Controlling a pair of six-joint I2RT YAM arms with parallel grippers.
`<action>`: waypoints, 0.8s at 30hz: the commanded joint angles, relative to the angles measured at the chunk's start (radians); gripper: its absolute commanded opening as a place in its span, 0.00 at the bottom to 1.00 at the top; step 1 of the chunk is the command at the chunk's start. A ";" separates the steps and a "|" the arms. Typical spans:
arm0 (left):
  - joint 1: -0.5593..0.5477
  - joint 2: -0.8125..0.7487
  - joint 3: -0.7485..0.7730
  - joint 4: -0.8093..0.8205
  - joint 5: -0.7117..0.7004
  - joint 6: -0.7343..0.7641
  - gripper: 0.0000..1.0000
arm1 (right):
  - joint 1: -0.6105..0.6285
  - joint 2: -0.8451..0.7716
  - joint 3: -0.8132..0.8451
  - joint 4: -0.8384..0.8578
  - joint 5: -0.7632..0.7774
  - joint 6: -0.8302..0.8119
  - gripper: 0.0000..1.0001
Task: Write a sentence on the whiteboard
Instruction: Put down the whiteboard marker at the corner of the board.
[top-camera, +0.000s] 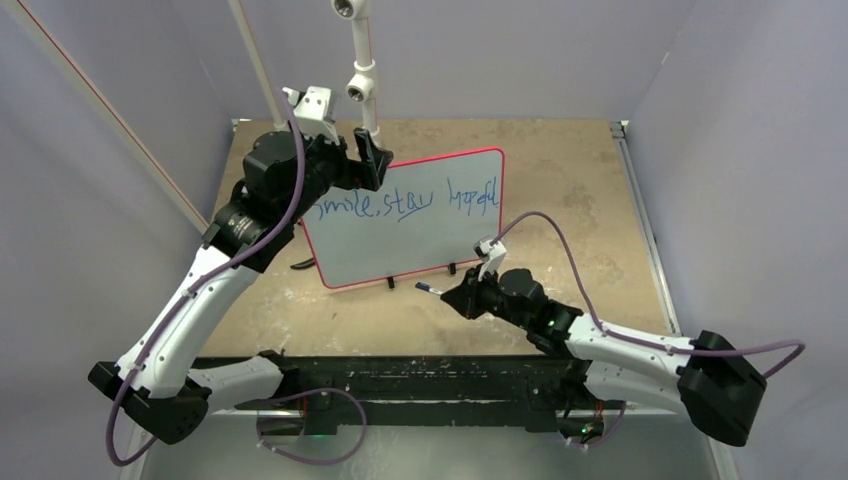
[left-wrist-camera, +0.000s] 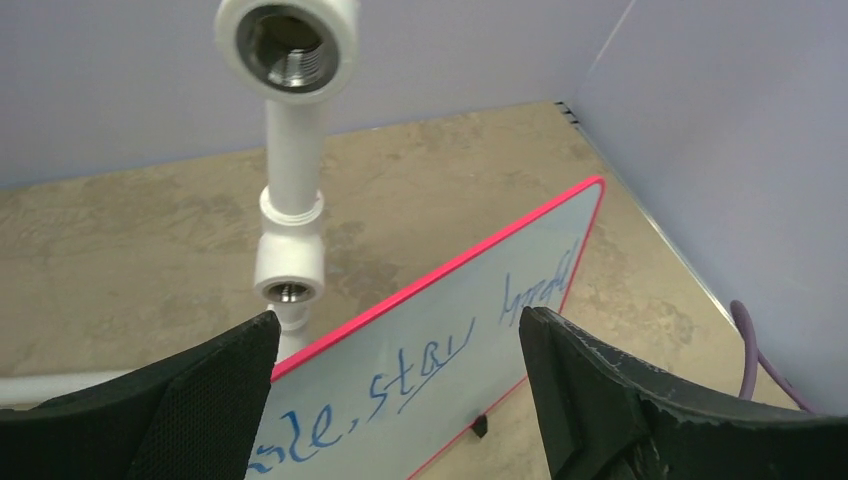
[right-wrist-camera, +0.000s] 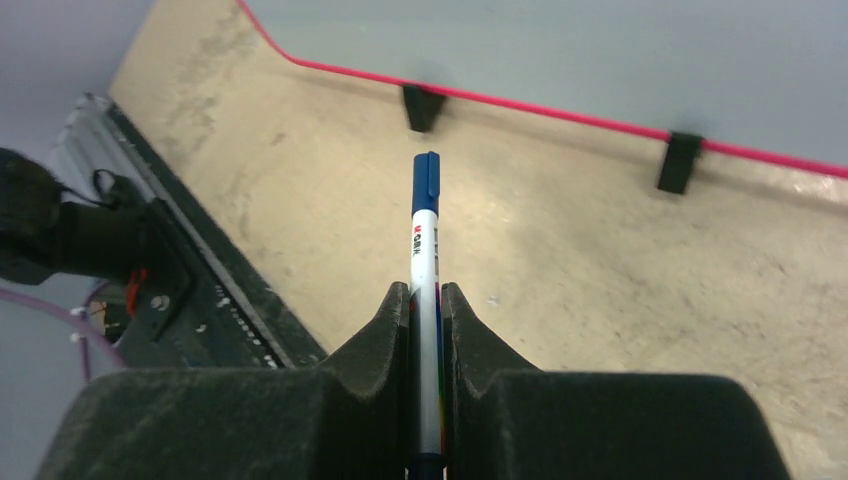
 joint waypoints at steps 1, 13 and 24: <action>0.019 0.004 -0.029 -0.004 -0.090 0.039 0.90 | -0.068 0.073 -0.015 0.028 -0.038 0.053 0.00; 0.096 0.009 -0.066 0.034 -0.114 0.054 0.93 | -0.159 0.055 -0.029 -0.109 0.069 0.112 0.63; 0.340 -0.041 -0.108 0.087 -0.064 0.039 0.94 | -0.277 -0.190 0.133 -0.332 0.225 0.040 0.99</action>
